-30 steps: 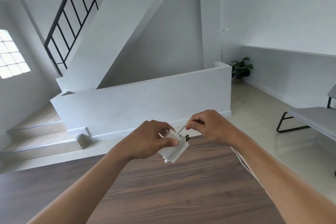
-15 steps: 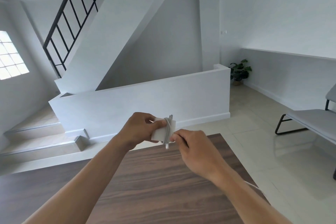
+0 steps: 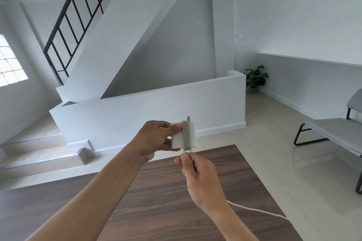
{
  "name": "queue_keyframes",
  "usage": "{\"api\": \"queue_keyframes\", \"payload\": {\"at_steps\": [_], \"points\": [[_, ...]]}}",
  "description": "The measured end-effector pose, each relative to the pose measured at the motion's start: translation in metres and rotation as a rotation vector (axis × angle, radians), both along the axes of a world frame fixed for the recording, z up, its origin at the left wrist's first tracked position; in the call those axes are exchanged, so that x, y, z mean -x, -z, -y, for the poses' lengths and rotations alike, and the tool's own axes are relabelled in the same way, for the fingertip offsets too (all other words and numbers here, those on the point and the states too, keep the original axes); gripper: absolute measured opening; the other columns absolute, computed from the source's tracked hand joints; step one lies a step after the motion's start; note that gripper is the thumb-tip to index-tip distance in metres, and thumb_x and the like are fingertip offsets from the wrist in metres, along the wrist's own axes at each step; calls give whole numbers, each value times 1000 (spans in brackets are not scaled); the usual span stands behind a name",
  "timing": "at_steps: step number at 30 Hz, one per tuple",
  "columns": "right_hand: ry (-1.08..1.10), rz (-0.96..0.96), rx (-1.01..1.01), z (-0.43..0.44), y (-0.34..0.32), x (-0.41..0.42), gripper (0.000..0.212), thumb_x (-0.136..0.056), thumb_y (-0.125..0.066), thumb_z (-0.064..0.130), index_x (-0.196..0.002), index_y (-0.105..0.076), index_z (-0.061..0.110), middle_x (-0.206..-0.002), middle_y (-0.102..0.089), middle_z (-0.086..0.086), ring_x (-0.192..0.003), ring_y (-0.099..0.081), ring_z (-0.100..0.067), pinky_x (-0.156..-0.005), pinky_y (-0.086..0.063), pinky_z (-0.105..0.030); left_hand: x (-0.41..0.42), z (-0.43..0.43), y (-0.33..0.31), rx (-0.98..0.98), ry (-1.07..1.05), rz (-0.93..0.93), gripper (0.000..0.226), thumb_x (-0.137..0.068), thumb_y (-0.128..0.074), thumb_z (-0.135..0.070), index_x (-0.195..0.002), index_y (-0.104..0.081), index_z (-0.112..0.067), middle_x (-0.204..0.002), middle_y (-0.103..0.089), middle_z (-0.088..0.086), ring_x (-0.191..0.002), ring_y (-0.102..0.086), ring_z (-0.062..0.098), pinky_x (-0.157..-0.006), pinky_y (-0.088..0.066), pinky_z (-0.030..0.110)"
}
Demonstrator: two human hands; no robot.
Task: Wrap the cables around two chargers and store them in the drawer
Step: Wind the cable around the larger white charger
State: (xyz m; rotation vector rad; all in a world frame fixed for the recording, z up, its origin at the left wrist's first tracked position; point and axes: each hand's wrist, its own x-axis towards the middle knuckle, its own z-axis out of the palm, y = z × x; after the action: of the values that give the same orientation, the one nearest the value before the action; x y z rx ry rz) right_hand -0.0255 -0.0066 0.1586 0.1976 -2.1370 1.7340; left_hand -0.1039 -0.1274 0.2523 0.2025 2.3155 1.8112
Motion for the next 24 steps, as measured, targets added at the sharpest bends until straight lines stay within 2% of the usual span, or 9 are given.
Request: {"api": "queue_keyframes", "payload": {"at_steps": [2, 5, 8, 14, 17, 19, 22, 24], "points": [[-19, 21, 46, 1, 1, 0, 29, -101, -44, 27, -81, -65, 26, -53, -47, 9, -45, -41, -5, -49, -33, -15, -2, -2, -1, -39, 1, -1, 48, -85, -71, -27, -113, -62, 11, -99, -70, 27, -78, -69, 38, -79, -61, 46], [-64, 58, 116, -1, 2, 3, 32, -100, -44, 27, -80, -67, 16, -54, -44, 7, -48, -38, -4, -49, -33, -14, -5, -2, -3, -65, 24, -19, 43, -86, -69, -27, -107, -64, 11, -96, -69, 20, -84, -69, 42, -80, -61, 47], [-113, 82, 140, -6, 5, 9, 34, -100, -45, 28, -81, -67, 12, -52, -43, 8, -47, -35, -5, -47, -31, -15, -10, -1, -5, -62, 76, -53, 40, -83, -69, -29, -101, -67, 7, -91, -70, 13, -83, -71, 34, -78, -61, 44], [-179, 64, 116, -14, 14, 17, 35, -100, -44, 26, -73, -65, 23, -52, -42, 8, -47, -34, -4, -49, -29, -15, -20, -2, -4, -128, 180, -52, 43, -81, -64, -30, -104, -67, 6, -81, -72, 6, -73, -71, 21, -69, -60, 32], [-161, 85, -19, -31, 15, 26, 42, -100, -46, 16, -64, -63, 30, -53, -48, 7, -50, -40, -6, -55, -36, -18, -24, 0, -1, -80, 236, -43, 45, -78, -64, -36, -102, -69, 2, -86, -71, 8, -77, -70, 22, -76, -60, 34], [-156, 69, -165, -45, 9, 29, 35, -98, -46, 14, -66, -60, 18, -50, -46, 8, -46, -37, -3, -53, -35, -17, -24, 3, -1, -26, 276, -50, 49, -79, -63, -38, -108, -69, 1, -93, -72, 10, -85, -69, 21, -79, -59, 33], [-140, 69, -380, -63, -7, 37, 34, -96, -49, 13, -63, -52, 13, -54, -48, 1, -45, -38, -5, -50, -32, -17, -26, 8, -3, 165, 355, -123, 44, -81, -65, -40, -112, -71, -10, -104, -75, 8, -94, -71, 18, -83, -59, 34], [-141, 88, -459, -74, -19, 45, 28, -95, -52, 13, -70, -62, 14, -57, -56, -2, -48, -42, -4, -53, -38, -24, -28, 10, -6, 353, 393, -208, 38, -82, -67, -45, -108, -74, -18, -101, -75, 2, -91, -70, 13, -79, -57, 28]]}}
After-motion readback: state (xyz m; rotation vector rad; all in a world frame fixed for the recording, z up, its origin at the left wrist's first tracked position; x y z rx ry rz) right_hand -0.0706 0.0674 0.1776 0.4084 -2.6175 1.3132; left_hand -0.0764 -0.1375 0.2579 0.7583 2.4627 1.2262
